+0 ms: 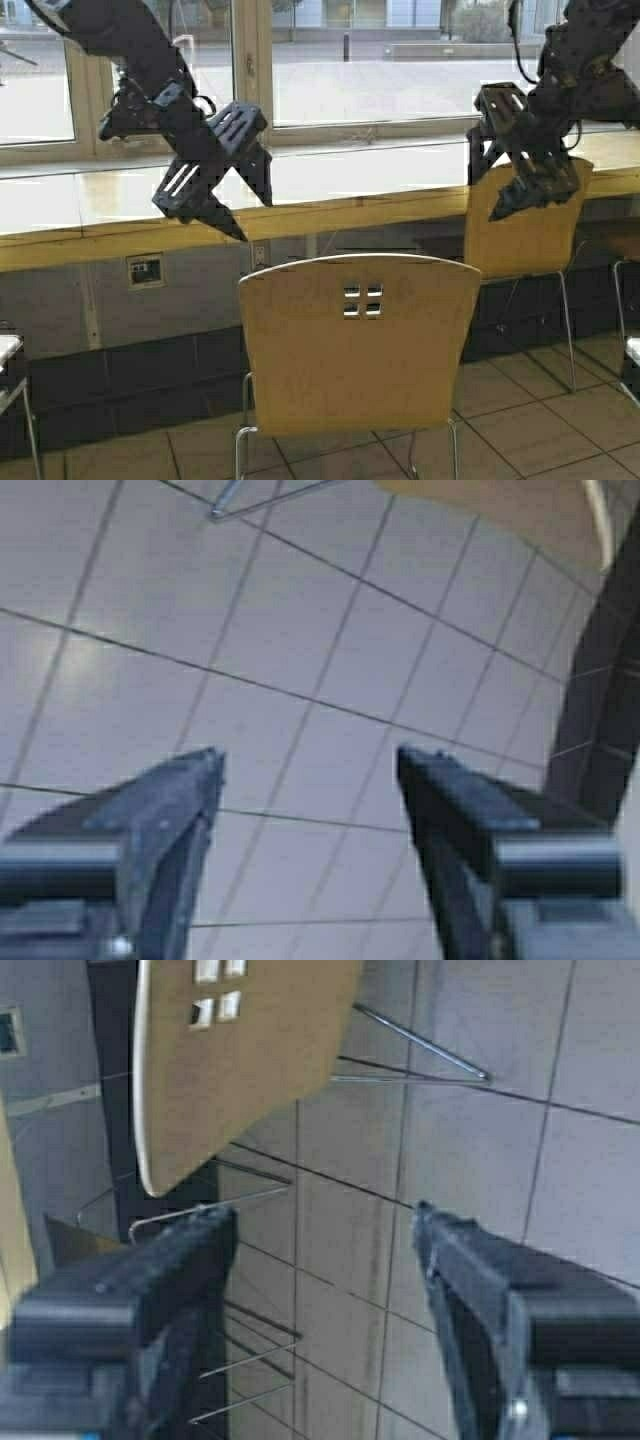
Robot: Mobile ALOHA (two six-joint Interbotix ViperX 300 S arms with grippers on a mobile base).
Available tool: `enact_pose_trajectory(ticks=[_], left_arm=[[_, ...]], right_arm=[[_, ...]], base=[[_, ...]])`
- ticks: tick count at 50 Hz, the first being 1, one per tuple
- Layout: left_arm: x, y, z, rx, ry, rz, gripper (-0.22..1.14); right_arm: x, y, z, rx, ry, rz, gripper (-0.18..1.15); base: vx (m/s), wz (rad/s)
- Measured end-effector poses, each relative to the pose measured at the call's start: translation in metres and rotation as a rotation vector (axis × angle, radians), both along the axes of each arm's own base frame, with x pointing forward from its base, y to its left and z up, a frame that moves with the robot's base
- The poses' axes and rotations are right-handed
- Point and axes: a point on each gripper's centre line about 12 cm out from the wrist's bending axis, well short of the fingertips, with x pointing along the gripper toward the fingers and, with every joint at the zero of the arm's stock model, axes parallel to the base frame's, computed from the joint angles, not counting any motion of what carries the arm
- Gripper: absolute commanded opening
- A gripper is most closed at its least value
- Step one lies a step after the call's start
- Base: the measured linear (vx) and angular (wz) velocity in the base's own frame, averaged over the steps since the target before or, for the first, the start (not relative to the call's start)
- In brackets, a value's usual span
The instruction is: Push the chairs under the table
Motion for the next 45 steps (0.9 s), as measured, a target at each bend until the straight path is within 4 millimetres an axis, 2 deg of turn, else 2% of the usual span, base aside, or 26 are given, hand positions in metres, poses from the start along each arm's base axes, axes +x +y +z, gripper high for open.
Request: enact_pose_trajectory(ticks=[8,17,23,35,45], left_arm=[[0.006,-0.004,-0.013,-0.042,0.036,0.154,0.88],[0.020,-0.005,-0.032,-0.063,0.071,0.263,0.88],[0.030,-0.011,-0.046,-0.072,0.089,0.282,0.88],[0.029,-0.013,-0.064,-0.091,0.135,0.345,0.88],[0.023,-0.009,-0.076,-0.079,0.167,0.370,0.88]], right_arm=[[0.009,0.002,-0.002,0.011,-0.002,-0.014,0.90],[0.027,0.010,-0.014,0.017,0.011,-0.019,0.90],[0.038,0.010,-0.035,0.014,0.047,-0.026,0.90],[0.034,0.014,-0.075,0.018,0.148,-0.014,0.90],[0.027,0.012,-0.087,0.015,0.186,-0.017,0.90]], base=[[0.22,0.03],[0.21,-0.04],[0.21,-0.10],[0.20,-0.08],[0.19,-0.04]])
